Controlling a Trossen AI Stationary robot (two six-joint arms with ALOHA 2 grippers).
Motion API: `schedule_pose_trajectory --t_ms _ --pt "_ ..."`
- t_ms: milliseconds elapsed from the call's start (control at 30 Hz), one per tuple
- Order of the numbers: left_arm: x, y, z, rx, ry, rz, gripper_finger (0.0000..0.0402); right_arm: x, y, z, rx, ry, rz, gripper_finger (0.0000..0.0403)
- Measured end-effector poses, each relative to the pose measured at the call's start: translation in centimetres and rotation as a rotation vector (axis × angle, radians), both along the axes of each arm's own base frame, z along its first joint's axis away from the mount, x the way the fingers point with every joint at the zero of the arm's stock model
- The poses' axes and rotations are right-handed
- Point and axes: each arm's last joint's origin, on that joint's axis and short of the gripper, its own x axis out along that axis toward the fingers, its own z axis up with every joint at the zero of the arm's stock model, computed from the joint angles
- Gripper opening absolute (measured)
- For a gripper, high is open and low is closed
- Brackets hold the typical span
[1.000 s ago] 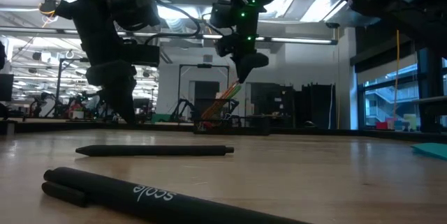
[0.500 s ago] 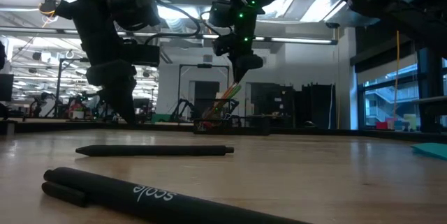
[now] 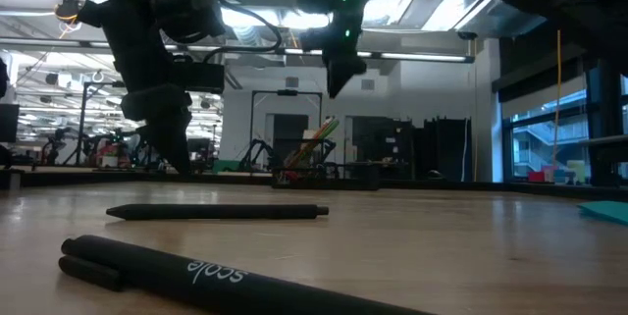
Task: Pick and place office supplies into organizer
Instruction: Put the top left black pen into the desk organizer
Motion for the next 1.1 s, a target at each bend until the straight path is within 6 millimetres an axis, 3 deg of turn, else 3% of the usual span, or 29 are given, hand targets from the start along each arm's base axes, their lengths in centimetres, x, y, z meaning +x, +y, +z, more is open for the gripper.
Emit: schedule_pose_trajectory --t_ms 133,267,400,500,600,800,900,1100 --pt "0.0 0.0 0.0 0.003 0.002 -0.008 0.0098 -1.0 1.9 3.0 0.003 -0.110 -0.062 0.0162" --pt "0.0 0.0 0.0 0.013 0.008 -0.030 0.0097 -2.4 5.0 6.4 0.050 -0.229 -0.099 0.0174" --pt "0.1 -0.1 0.0 -0.010 -0.003 -0.042 0.0098 -3.8 8.6 8.7 0.314 -0.329 -0.052 0.0173" --pt "0.3 -0.5 0.1 -0.077 -0.028 -0.080 0.0097 -4.8 11.5 9.5 0.540 -0.309 0.040 0.0170" --pt "0.6 -1.1 0.2 -0.097 -0.058 -0.139 0.0097 -4.6 14.3 9.6 0.611 -0.290 0.069 0.0170" --pt "1.0 -2.4 0.5 -0.083 -0.092 -0.232 0.0093 -3.0 19.6 8.2 0.608 -0.275 0.174 0.0169" --pt "1.1 -3.0 0.8 -0.082 -0.105 -0.260 0.0093 -2.0 21.3 5.7 0.591 -0.248 0.164 0.0169" --pt "1.5 -4.3 1.7 -0.076 -0.127 -0.330 0.0095 -1.8 23.0 -0.1 0.616 -0.299 0.039 0.0169"
